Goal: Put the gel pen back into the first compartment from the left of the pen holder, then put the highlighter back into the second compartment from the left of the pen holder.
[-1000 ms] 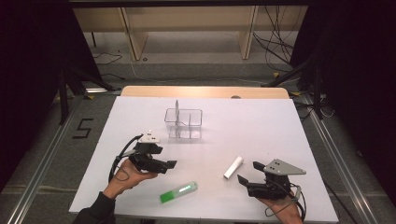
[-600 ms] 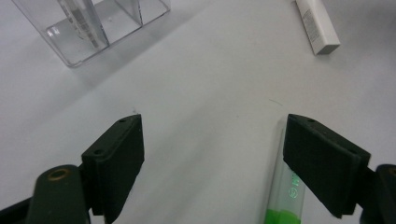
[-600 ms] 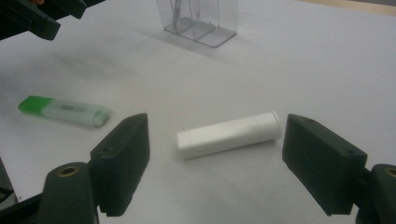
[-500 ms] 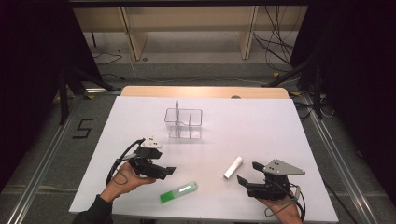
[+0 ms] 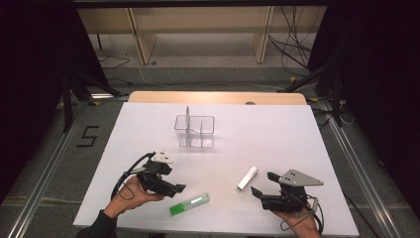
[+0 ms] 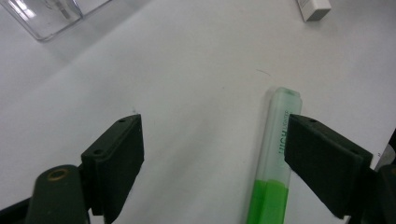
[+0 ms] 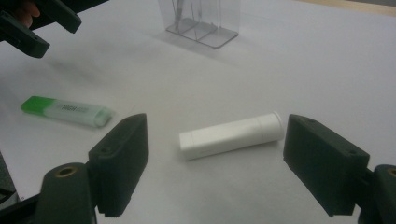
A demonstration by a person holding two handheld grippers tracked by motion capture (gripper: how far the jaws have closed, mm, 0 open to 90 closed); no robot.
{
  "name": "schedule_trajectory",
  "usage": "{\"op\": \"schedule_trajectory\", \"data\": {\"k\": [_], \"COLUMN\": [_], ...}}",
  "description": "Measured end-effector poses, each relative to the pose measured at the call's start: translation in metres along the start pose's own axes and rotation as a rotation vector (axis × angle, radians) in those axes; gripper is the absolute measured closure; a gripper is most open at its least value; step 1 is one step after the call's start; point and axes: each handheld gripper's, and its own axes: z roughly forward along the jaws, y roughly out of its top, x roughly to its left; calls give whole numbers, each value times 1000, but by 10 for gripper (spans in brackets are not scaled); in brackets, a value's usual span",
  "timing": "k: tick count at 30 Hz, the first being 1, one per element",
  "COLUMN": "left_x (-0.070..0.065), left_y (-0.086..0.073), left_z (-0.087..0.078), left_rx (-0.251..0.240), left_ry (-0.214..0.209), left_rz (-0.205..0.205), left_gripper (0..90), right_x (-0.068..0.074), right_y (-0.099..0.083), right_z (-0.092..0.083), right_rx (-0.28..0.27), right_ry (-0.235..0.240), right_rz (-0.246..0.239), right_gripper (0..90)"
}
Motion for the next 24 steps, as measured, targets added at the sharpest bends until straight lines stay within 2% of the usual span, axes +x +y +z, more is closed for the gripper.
{"op": "schedule_trajectory", "data": {"k": [11, 15, 19, 24], "left_x": [-7, -9, -14, -19], "left_y": [-1, -2, -4, -6], "left_z": [5, 8, 10, 13], "left_rx": [57, 78, 111, 157], "left_ry": [-13, -8, 14, 19], "left_rz": [41, 50, 76, 105], "left_gripper": [200, 202, 204, 209], "right_x": [-1, 0, 0, 1], "right_y": [0, 0, 0, 0], "right_z": [1, 0, 0, 1], "right_rx": [2, 2, 3, 4], "right_ry": [0, -2, -3, -3], "right_rz": [-1, -1, 0, -5], "right_gripper": [232, 232, 232, 232]}}
